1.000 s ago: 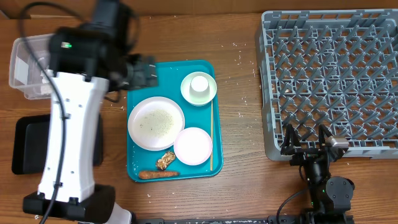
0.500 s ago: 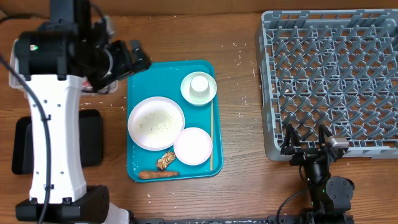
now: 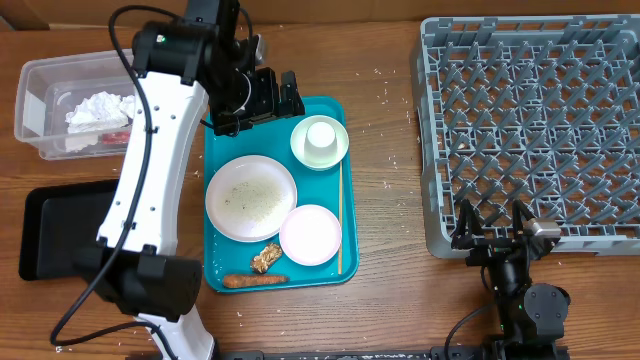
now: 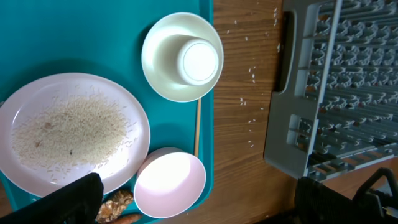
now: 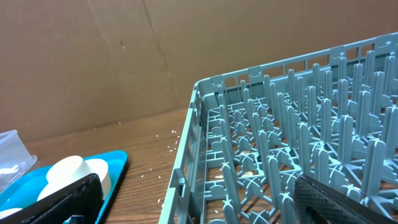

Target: Sort waste into correct bins and load items into the dishwasher

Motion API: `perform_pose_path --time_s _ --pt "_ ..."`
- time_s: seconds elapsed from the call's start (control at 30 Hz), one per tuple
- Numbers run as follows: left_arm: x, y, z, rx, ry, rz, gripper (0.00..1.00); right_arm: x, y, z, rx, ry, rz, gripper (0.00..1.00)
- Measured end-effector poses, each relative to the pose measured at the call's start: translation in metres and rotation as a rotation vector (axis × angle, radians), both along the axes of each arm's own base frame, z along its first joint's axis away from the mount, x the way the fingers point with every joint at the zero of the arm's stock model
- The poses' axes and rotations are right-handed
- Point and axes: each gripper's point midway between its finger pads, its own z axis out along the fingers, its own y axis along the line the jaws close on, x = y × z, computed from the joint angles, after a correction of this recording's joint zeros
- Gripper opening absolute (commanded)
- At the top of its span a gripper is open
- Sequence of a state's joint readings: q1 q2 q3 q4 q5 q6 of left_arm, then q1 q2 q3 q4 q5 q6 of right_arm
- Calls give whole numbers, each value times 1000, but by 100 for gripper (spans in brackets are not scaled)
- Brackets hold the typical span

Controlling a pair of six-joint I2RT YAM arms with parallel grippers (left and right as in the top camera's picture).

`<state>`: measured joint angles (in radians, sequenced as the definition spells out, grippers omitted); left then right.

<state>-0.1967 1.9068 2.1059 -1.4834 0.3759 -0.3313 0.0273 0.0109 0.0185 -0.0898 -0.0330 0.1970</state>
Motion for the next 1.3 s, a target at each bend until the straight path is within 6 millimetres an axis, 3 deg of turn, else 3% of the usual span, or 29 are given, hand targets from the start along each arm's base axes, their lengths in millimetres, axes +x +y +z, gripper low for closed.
perform_pose_path --time_s 0.23,0.4,0.5,0.57,0.8,1.03,1.1,1.27,1.3 --pt "2 0 -17 14 53 0 100 0 0 0 0 0 0 100" --pt "-4 8 -41 75 148 8 99 0 0 0 0 0 0 100" --pt "-10 15 -48 117 192 13 91 0 0 0 0 0 0 100" --pt "-14 21 -51 154 207 16 86 0 0 0 0 0 0 100" --pt "-27 40 -55 262 257 26 88 0 0 0 0 0 0 100" --pt "-28 29 -56 272 241 -2 91 0 2 1 0 -3 11 100" --pt "-25 21 -56 269 220 -16 95 -1 8 5 5 -21 48 100" --pt "-22 7 -56 264 185 -44 97 -10 45 20 82 -65 268 100" --pt "-21 5 -56 263 178 -47 97 -16 60 21 128 -51 364 100"
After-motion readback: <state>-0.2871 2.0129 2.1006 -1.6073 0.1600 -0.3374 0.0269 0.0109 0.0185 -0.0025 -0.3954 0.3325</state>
